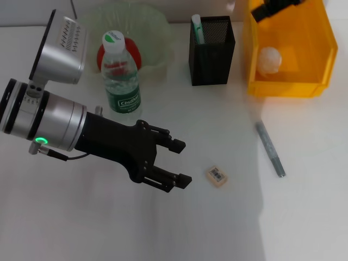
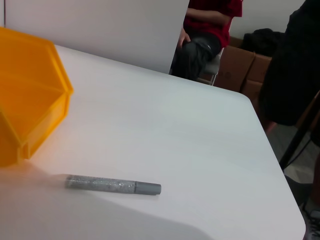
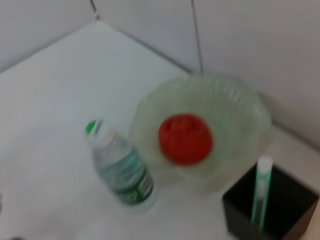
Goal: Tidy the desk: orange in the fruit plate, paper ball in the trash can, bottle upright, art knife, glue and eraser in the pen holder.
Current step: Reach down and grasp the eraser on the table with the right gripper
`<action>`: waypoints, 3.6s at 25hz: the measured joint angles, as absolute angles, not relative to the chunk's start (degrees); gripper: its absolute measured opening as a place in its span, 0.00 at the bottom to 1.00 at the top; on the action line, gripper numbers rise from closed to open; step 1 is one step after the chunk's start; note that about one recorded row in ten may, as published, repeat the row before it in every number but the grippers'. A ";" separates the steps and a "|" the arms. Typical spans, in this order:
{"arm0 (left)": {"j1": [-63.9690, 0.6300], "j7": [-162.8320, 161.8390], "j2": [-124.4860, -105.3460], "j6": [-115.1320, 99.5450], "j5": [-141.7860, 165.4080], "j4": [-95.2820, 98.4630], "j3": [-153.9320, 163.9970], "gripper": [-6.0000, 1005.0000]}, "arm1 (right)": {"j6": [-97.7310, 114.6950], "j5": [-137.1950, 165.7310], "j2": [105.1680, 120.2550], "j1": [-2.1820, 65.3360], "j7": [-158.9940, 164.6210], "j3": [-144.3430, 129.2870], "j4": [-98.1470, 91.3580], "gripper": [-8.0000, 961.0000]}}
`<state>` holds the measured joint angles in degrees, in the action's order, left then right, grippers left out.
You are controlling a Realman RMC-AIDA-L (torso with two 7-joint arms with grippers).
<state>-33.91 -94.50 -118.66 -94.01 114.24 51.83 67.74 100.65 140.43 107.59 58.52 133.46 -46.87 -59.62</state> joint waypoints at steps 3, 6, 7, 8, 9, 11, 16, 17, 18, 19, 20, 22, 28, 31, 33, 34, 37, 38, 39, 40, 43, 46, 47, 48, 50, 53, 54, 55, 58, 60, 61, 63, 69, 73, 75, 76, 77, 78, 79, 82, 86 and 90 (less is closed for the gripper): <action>-34.34 -94.62 -118.59 -94.02 114.48 51.79 67.76 0.78 | 107.09 140.68 108.61 56.55 135.28 -47.50 -63.14 0.52; -34.61 -95.11 -118.47 -94.13 114.77 51.77 68.05 0.78 | 111.22 140.70 110.48 54.30 135.26 -51.10 -64.68 0.52; -34.62 -95.36 -118.41 -94.23 114.95 52.01 68.17 0.78 | 111.91 140.70 111.06 53.66 135.03 -52.48 -65.05 0.52; -34.62 -95.85 -118.34 -94.45 115.40 52.46 68.31 0.78 | 112.07 140.72 111.72 52.90 134.76 -54.28 -65.50 0.52; -34.62 -95.85 -118.34 -94.45 115.40 52.46 68.31 0.78 | 112.12 140.75 112.24 52.26 134.57 -55.87 -65.94 0.52; -34.77 -97.72 -118.26 -95.44 118.84 54.09 68.37 0.78 | 111.93 140.79 113.12 51.61 134.42 -58.68 -66.34 0.52; -34.96 -99.45 -118.26 -96.08 122.53 54.75 68.25 0.78 | 110.01 141.31 115.65 51.93 134.38 -63.85 -66.11 0.52; -34.80 -99.54 -118.26 -96.13 122.70 54.87 68.18 0.78 | 109.46 141.74 116.27 52.02 134.38 -64.48 -66.12 0.53; -34.61 -99.55 -118.28 -96.14 122.75 54.97 68.07 0.78 | 108.77 142.53 117.08 52.11 134.38 -65.16 -66.11 0.53; -34.61 -99.55 -118.28 -96.14 122.75 54.97 68.07 0.78 | 108.06 143.47 117.72 52.15 134.39 -66.08 -66.10 0.53; -34.19 -99.53 -118.28 -96.16 122.80 55.10 67.85 0.78 | 107.29 144.38 118.29 52.16 134.39 -67.27 -66.05 0.54; -33.60 -99.24 -118.29 -96.16 122.80 55.11 67.44 0.78 | 105.62 145.34 118.95 52.18 134.60 -70.19 -65.44 0.56; -31.26 -96.44 -118.28 -96.40 122.50 55.05 65.93 0.78 | 100.97 144.45 119.39 52.24 134.72 -78.11 -61.06 0.60; -30.63 -95.81 -118.24 -96.80 122.50 54.87 64.26 0.78 | 98.87 143.44 119.46 51.96 134.72 -81.57 -59.95 0.60; -30.16 -95.48 -118.23 -96.98 122.65 54.89 63.18 0.78 | 97.30 143.15 119.51 51.86 134.96 -84.05 -59.36 0.60; -30.12 -95.45 -118.22 -97.01 122.67 54.89 63.08 0.78 | 96.67 143.13 119.54 51.84 135.14 -85.02 -59.14 0.60; -30.03 -95.39 -118.16 -97.11 122.71 54.86 62.71 0.78 | 93.31 143.07 119.61 51.72 136.15 -89.24 -57.99 0.59; -29.98 -95.38 -118.16 -97.12 122.73 54.83 62.69 0.78 | 92.17 142.87 119.63 51.69 136.44 -90.63 -57.62 0.58; -29.94 -95.36 -118.15 -97.13 122.74 54.77 62.67 0.78 | 91.07 142.42 119.67 51.66 136.66 -92.00 -57.19 0.58; -29.92 -95.34 -118.14 -97.14 122.74 54.73 62.66 0.78 | 90.19 141.70 119.67 51.66 136.76 -93.01 -56.80 0.57; -29.90 -95.29 -118.12 -97.23 122.78 54.66 62.64 0.78 | 88.35 140.18 119.70 51.63 136.93 -95.10 -56.22 0.56; -29.89 -95.28 -118.12 -97.23 122.79 54.66 62.62 0.78 | 87.14 139.46 119.77 51.62 137.08 -96.65 -55.98 0.55; -29.88 -95.27 -118.12 -97.18 122.79 54.63 62.62 0.78 | 86.80 139.26 119.78 51.63 137.12 -97.08 -55.84 0.55; -29.88 -95.27 -118.12 -97.15 122.79 54.62 62.61 0.78 | 86.38 139.15 119.78 51.68 137.17 -97.46 -55.63 0.54; -29.88 -95.27 -118.12 -97.05 122.79 54.58 62.60 0.78 | 85.87 139.08 119.79 51.78 137.23 -97.88 -55.32 0.53; -29.88 -95.27 -118.16 -96.99 122.76 54.58 62.58 0.78 | 84.88 139.04 119.80 51.89 137.27 -98.38 -54.90 0.52; -29.88 -95.27 -118.19 -97.00 122.72 54.58 62.57 0.78 | 84.46 139.02 119.79 51.88 137.29 -98.61 -54.80 0.52; -29.88 -95.27 -118.20 -96.98 122.69 54.58 62.57 0.78 | 83.97 138.96 119.80 51.89 137.32 -98.96 -54.60 0.51; -29.88 -95.27 -118.28 -96.92 122.63 54.58 62.57 0.78 | 83.12 138.82 119.80 51.93 137.37 -99.49 -54.13 0.50; -29.88 -95.27 -118.30 -96.92 122.52 54.58 62.57 0.78 | 82.60 138.78 119.80 51.95 137.37 -100.02 -54.02 0.49; -29.88 -95.27 -118.30 -96.91 122.49 54.58 62.57 0.78 | 82.60 138.78 119.80 51.95 137.37 -100.02 -54.02 0.49; -29.88 -95.27 -118.30 -96.89 122.46 54.58 62.58 0.78 | 82.13 138.70 119.80 51.95 137.37 -100.36 -54.01 0.48; -29.88 -95.27 -118.31 -96.78 122.41 54.58 62.58 0.78 | 81.36 137.79 119.85 52.20 137.37 -101.51 -53.64 0.46; -29.88 -95.27 -118.46 -96.42 122.34 54.58 62.58 0.78 | 81.15 137.71 119.88 52.26 137.38 -101.99 -53.52 0.43; -29.88 -95.26 -118.46 -96.25 122.33 54.57 62.58 0.78 | 81.13 137.72 119.88 52.21 137.60 -102.03 -53.53 0.42; -29.88 -95.25 -118.47 -96.19 122.34 54.58 62.58 0.78 | 81.13 137.72 119.88 52.21 137.60 -102.03 -53.53 0.41; -29.88 -95.24 -118.47 -96.16 122.34 54.57 62.58 0.78 | 81.13 137.72 119.88 52.14 137.64 -102.02 -53.55 0.40; -29.88 -95.24 -118.47 -96.13 122.34 54.55 62.58 0.78 | 81.13 137.72 119.88 52.03 137.67 -102.00 -53.63 0.40; -29.88 -95.21 -118.48 -96.12 122.33 54.53 62.58 0.78 | 81.13 137.72 119.89 51.90 137.69 -101.94 -53.75 0.36; -29.88 -95.03 -118.48 -96.06 122.33 54.49 62.58 0.78 | 81.33 137.71 119.88 51.65 137.70 -101.60 -54.11 0.25; -29.88 -94.95 -118.44 -96.04 122.33 54.49 62.58 0.78 | 82.74 137.72 119.78 51.32 137.83 -101.25 -56.04 0.16; -29.88 -94.93 -118.40 -96.07 122.36 54.36 62.58 0.78 | 85.16 138.08 119.48 50.98 137.88 -99.68 -59.53 0.12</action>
